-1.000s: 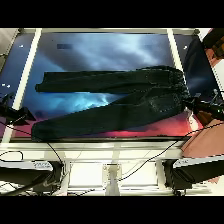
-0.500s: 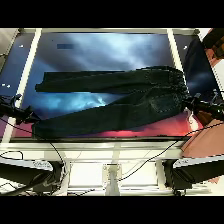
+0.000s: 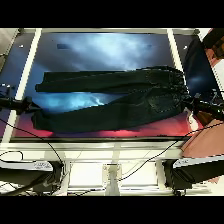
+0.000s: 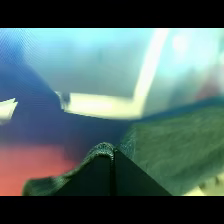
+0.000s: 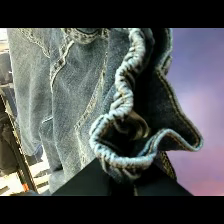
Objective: Fold the clothes and pants, and hang the long-sleeved shirts on hangers.
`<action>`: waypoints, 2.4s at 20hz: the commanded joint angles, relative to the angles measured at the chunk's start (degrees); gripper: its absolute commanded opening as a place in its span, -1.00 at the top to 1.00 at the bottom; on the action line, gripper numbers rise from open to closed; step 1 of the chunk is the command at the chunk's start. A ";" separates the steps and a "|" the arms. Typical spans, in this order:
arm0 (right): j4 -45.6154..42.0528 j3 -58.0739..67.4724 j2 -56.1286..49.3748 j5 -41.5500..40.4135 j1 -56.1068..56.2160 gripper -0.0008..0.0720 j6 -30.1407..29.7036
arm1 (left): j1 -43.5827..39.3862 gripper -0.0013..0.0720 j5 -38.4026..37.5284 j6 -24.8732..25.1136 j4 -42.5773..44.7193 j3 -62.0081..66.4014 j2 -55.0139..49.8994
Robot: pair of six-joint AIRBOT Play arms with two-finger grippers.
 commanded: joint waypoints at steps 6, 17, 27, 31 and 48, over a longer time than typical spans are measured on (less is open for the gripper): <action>0.00 0.00 -0.02 -0.57 0.02 0.82 -2.43 | -0.07 0.88 20.44 4.28 -2.89 1.22 12.41; -0.39 0.00 -0.02 -1.46 0.02 0.82 -2.43 | 0.11 0.88 20.37 3.82 5.60 0.26 20.31; -0.07 -12.02 16.50 -26.16 5.75 0.83 -8.20 | 1.90 0.88 33.27 3.82 5.51 -24.44 33.77; -6.99 -19.54 29.75 -29.27 5.92 0.83 -4.42 | 1.90 0.88 38.10 3.85 3.58 -28.76 31.61; -11.78 -21.66 35.08 -29.97 5.92 0.83 5.70 | 2.40 -0.92 50.23 -9.11 12.11 -29.22 21.05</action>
